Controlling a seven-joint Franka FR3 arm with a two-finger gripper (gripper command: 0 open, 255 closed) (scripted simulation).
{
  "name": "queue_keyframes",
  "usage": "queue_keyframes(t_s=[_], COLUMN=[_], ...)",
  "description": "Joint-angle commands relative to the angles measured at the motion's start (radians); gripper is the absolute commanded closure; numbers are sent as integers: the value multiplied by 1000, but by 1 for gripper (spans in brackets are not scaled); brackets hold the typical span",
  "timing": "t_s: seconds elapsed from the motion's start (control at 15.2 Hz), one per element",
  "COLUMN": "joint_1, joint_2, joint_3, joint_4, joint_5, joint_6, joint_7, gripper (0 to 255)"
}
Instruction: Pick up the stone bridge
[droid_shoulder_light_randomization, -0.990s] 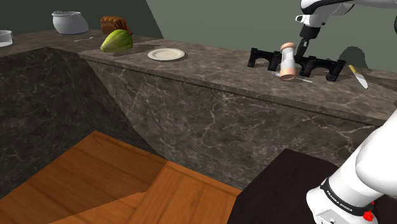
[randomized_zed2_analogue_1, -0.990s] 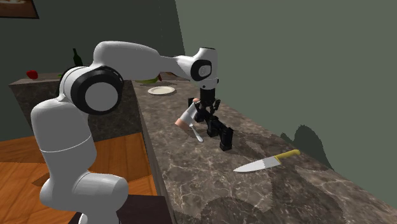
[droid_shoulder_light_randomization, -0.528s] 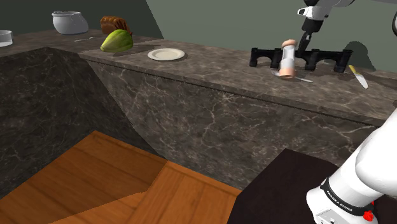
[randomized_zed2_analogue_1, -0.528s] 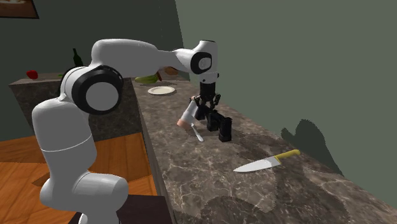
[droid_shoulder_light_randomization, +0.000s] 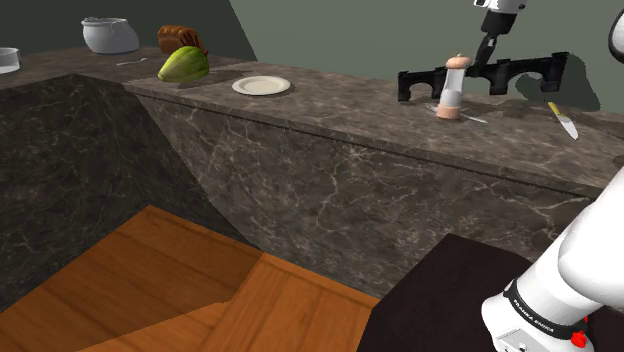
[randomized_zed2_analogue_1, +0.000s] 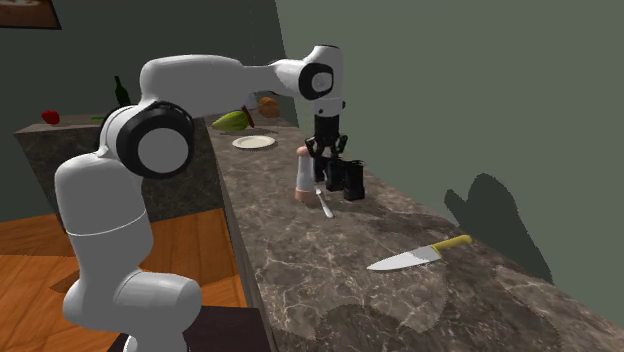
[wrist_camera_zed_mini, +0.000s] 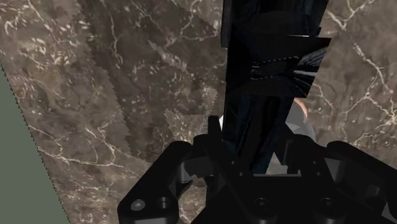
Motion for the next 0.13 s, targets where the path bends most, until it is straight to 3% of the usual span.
queue_keyframes(t_s=[0.0,0.07], joint_1=[-1,-2], joint_2=[4,4], joint_3=[-1,-1], joint_4=[22,22], joint_5=[3,3], joint_6=[-18,-18], joint_7=[-1,-1], gripper=[255,255])
